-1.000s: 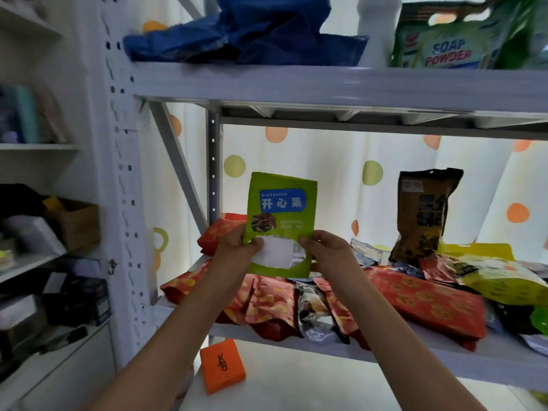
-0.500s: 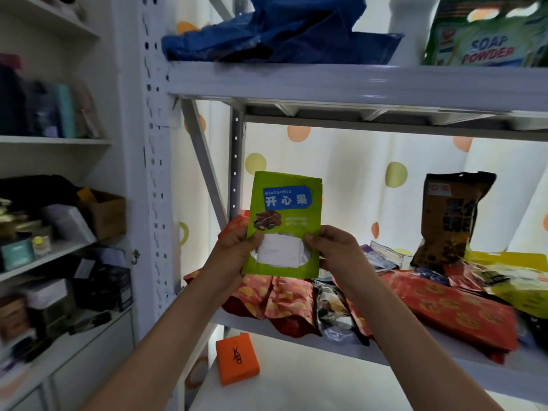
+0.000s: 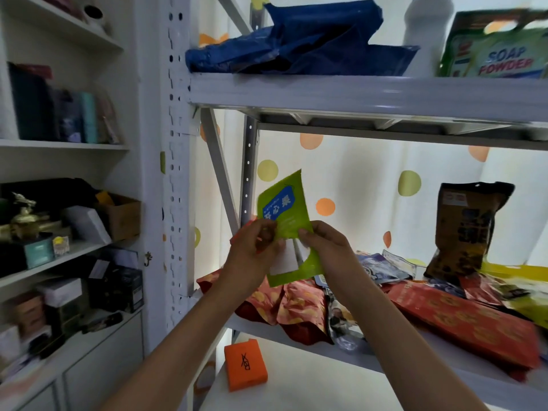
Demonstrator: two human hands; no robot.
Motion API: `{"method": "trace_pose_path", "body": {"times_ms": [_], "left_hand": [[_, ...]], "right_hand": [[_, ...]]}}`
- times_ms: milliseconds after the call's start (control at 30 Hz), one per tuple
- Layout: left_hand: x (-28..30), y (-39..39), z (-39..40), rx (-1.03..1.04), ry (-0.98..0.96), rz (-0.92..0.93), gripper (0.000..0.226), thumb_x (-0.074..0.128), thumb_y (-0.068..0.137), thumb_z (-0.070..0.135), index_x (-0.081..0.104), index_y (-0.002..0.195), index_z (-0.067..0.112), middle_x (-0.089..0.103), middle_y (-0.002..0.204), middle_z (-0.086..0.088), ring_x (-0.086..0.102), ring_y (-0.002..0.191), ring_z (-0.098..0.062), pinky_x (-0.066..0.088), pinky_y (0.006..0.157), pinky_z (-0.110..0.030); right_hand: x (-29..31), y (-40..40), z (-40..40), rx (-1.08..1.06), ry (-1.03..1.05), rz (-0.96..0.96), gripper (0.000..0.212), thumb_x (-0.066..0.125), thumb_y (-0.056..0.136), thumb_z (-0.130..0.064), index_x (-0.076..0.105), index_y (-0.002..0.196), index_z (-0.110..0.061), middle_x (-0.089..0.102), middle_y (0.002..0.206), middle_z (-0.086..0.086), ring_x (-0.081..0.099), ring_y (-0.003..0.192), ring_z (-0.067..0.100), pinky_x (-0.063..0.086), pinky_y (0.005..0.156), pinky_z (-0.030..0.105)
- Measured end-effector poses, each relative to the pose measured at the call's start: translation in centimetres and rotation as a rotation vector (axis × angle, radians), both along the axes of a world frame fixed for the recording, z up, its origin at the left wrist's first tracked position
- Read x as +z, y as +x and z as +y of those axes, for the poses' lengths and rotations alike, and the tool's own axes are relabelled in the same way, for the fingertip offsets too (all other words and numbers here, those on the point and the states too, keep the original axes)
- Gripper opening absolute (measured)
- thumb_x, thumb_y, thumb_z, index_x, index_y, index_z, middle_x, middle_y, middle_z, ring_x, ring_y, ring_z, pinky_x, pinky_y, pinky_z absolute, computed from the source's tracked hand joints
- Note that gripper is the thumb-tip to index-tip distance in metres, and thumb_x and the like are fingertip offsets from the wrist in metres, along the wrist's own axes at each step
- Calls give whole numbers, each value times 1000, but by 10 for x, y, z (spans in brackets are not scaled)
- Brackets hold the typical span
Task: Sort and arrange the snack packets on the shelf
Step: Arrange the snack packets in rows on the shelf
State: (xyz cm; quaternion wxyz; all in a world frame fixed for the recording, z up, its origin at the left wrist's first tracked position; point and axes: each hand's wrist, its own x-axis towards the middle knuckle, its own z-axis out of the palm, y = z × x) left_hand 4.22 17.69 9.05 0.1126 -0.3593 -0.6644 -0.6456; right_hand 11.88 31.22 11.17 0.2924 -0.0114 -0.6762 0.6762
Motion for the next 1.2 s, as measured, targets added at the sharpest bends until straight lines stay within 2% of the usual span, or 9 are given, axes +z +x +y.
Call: {"method": "trace_pose_path", "body": {"times_ms": [200,300,400,533,667,800,967,1067,1200], "left_hand": [[1,-6,-10,-374,142,-459,43,60,90,49,58,125,25,70,117,-4,68,107,-23,55,88,-39],[-4,-11,-15,-359,207,-523,31,60,93,22,61,124,18,72,111,-10,69,104,-30,52,94,-48],[-13,-22,-16,-214,173,-452,29,57,90,1,66,110,20,75,100,-8,71,95,-28,54,91,-48],[-17,-38,-18,-203,170,-380,25,67,88,8,67,112,16,75,102,-6,72,94,-27,57,83,-41],[-16,-57,-16,-69,176,-306,11,73,82,8,72,93,12,76,86,-9,73,79,-25,59,64,-29],[-12,-84,-3,139,54,-261,28,81,76,18,64,97,13,71,89,-2,71,76,-17,59,66,-30],[-9,-118,11,271,-127,-160,34,74,83,15,54,110,14,56,101,6,57,84,-6,42,61,-9],[-9,-144,18,333,-272,-94,23,67,87,10,60,109,11,61,107,-1,58,94,-17,45,72,-24],[-11,-177,25,399,-411,-22,18,57,91,4,63,108,8,62,117,-11,58,105,-25,38,79,-24]], "right_hand": [[0,-14,-12,31,184,-81,48,34,104,-45,75,97,-20,75,99,0,70,94,15,51,86,30],[0,-14,-19,-19,253,-47,43,35,105,-39,73,105,-19,75,102,-4,69,95,8,52,80,22],[-7,-18,-20,-64,357,-14,19,53,100,-20,69,111,-20,70,107,-5,66,95,5,52,78,23],[-20,-33,-9,-351,524,-47,38,62,91,-16,55,126,-28,55,118,-10,59,106,12,54,86,36],[-19,-49,2,-224,313,-163,41,60,92,-7,52,124,-30,71,90,5,72,76,26,60,67,48],[-18,-81,15,-196,183,-255,43,57,87,11,60,114,-22,71,80,11,71,79,42,58,70,56],[-13,-133,35,-232,95,-365,28,56,85,12,63,102,-9,64,78,18,63,57,31,52,52,30],[-10,-163,44,-235,74,-410,25,54,86,12,62,101,-6,56,70,15,52,47,22,48,45,25],[-10,-203,50,-255,72,-452,23,53,86,14,62,96,-5,53,67,13,51,30,12,47,39,22]]}}
